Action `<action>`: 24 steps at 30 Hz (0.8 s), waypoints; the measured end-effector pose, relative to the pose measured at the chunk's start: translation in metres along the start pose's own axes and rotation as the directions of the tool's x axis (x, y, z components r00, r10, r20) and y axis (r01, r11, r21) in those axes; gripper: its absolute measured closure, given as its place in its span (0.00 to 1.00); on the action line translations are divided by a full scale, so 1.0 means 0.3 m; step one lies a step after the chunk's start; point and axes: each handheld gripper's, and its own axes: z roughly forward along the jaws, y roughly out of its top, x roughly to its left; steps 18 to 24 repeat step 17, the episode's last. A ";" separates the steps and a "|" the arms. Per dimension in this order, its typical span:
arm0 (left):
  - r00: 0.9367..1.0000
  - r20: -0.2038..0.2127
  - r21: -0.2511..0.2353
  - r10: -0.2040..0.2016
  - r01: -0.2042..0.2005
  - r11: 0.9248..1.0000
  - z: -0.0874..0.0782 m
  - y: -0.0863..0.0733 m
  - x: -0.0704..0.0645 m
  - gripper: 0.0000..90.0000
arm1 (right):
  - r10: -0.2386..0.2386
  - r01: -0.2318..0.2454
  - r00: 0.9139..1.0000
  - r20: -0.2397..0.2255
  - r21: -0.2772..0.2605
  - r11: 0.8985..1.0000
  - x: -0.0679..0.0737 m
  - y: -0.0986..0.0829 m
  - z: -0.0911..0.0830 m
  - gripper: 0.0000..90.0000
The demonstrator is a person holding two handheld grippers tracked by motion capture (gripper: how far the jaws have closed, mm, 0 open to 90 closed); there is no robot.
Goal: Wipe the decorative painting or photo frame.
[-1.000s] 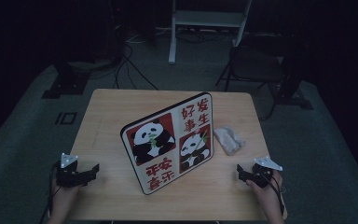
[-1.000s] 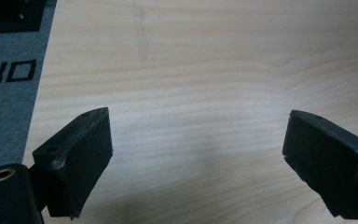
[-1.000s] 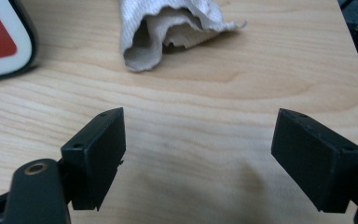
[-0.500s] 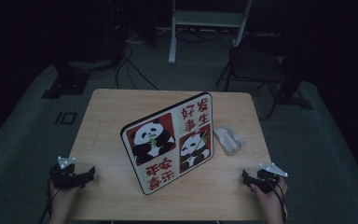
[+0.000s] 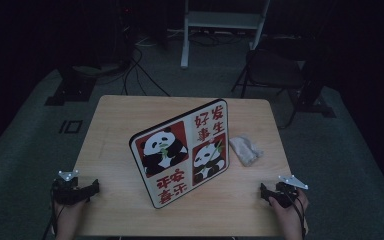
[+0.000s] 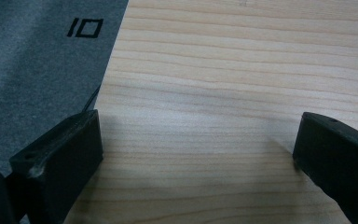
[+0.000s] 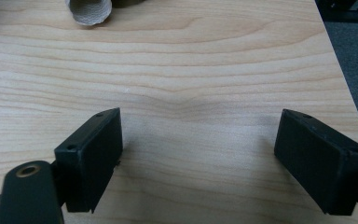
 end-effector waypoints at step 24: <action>1.000 0.016 0.002 0.018 -0.018 1.000 0.005 0.006 -0.005 0.02 | -0.007 0.007 1.000 -0.008 0.005 1.000 0.001 0.001 0.003 0.13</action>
